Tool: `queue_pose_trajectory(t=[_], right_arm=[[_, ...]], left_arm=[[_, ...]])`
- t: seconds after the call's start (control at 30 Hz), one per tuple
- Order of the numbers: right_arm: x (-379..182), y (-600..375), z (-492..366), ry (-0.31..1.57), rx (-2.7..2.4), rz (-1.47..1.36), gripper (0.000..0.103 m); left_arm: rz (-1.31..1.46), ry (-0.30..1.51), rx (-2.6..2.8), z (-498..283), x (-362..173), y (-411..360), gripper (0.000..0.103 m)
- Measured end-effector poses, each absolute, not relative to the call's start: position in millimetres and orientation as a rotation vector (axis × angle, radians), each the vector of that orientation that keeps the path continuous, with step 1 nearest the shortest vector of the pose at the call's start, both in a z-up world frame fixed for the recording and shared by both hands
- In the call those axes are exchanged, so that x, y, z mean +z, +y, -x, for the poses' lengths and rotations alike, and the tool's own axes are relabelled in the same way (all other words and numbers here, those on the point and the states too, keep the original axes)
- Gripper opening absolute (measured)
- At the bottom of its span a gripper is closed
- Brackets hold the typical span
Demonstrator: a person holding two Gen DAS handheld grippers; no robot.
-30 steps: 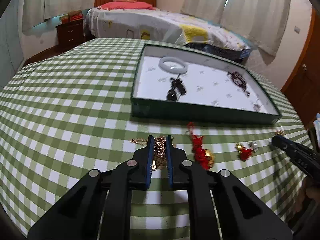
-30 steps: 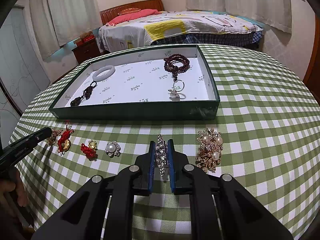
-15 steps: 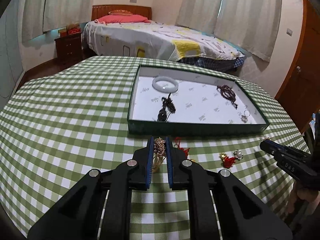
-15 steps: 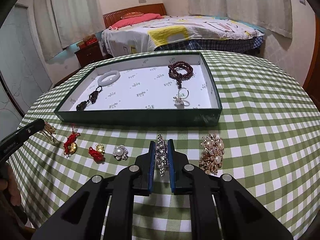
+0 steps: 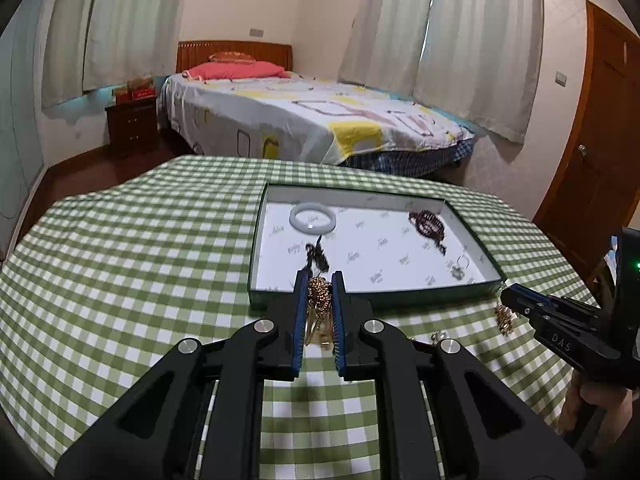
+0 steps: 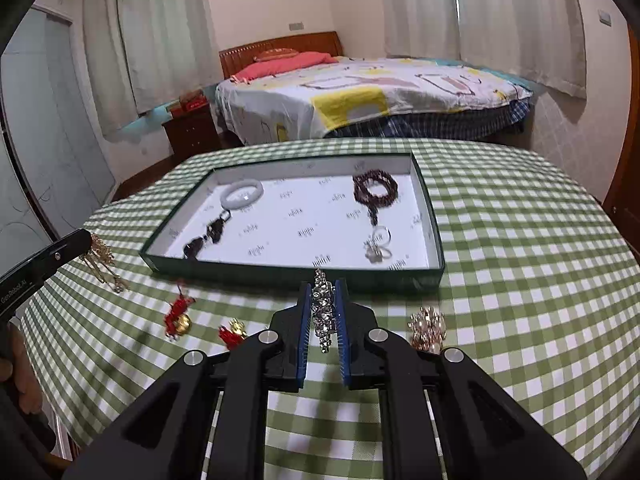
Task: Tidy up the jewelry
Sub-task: 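Carry the gold chain into the box and open the left tool while the right tool carries the brooch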
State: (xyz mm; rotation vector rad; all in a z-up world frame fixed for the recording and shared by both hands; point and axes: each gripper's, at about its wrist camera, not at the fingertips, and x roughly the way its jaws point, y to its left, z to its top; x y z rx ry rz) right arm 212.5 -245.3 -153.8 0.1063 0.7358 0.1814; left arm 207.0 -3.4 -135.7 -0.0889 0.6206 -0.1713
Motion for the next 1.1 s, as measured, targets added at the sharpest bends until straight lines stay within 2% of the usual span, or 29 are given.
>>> queue_pose_trajectory(t=[0.43,0.73,1.1], right_arm=[[-96,-240,-216,0.584,0.198,-0.089,0.013],[-62,-229,-241,0.488,0.227,-0.064,0.013],[-60,-222,-291,0.46,0.239,-0.066,0.013]], left_arm=[[0.077,0.484,-0.228,-211,-82,-19,0.012],[0.071,0.421,-0.275,-244,-59,-37,0.012],[0.055,0.387,-0.317,-299,-56,-67,0.012]])
